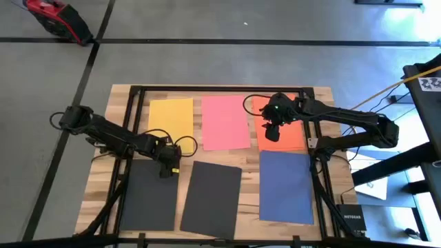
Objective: Organize paper
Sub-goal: Stack the black paper on the top of the black paper
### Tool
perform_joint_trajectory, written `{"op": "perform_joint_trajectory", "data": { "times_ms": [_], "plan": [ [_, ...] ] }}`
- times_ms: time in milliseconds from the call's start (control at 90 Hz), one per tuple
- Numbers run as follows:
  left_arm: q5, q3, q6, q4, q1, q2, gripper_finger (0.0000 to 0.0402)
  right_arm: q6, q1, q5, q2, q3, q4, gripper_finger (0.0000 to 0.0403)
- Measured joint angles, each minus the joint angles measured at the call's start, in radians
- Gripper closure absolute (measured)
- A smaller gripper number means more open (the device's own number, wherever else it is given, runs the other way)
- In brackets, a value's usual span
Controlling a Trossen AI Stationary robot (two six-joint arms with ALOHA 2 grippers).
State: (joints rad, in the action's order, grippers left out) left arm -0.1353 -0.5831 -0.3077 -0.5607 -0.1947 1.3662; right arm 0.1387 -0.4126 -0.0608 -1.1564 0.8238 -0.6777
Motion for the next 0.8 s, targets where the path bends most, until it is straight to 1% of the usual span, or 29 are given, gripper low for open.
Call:
{"op": "perform_joint_trajectory", "data": {
  "times_ms": [78,167,278,522,589,644,800],
  "plan": [
    [0.002,0.000,0.001,-0.003,0.000,-0.012,0.0241,0.000,0.000,0.000,0.000,0.000,0.000,0.0256],
    [0.003,-0.011,0.001,-0.024,0.000,-0.027,0.0262,0.000,0.000,0.000,0.000,0.000,0.000,0.0256],
    [0.003,-0.034,0.012,-0.038,0.000,-0.036,0.0294,0.000,0.000,0.000,0.000,0.000,0.001,0.0256],
    [0.007,-0.034,0.027,-0.060,0.000,-0.035,0.0371,0.000,0.000,0.000,0.000,0.000,0.001,0.0256],
    [0.023,-0.034,0.029,-0.059,0.000,-0.035,0.0392,0.000,0.000,0.000,0.000,0.000,0.000,0.0256],
    [0.029,-0.034,0.028,-0.059,0.000,-0.035,0.0397,0.000,0.000,0.000,0.000,0.000,0.001,0.0256],
    [0.029,-0.034,0.023,-0.057,0.000,-0.035,0.0397,0.000,0.000,0.000,0.000,0.000,0.001,0.0256]
  ]
}}
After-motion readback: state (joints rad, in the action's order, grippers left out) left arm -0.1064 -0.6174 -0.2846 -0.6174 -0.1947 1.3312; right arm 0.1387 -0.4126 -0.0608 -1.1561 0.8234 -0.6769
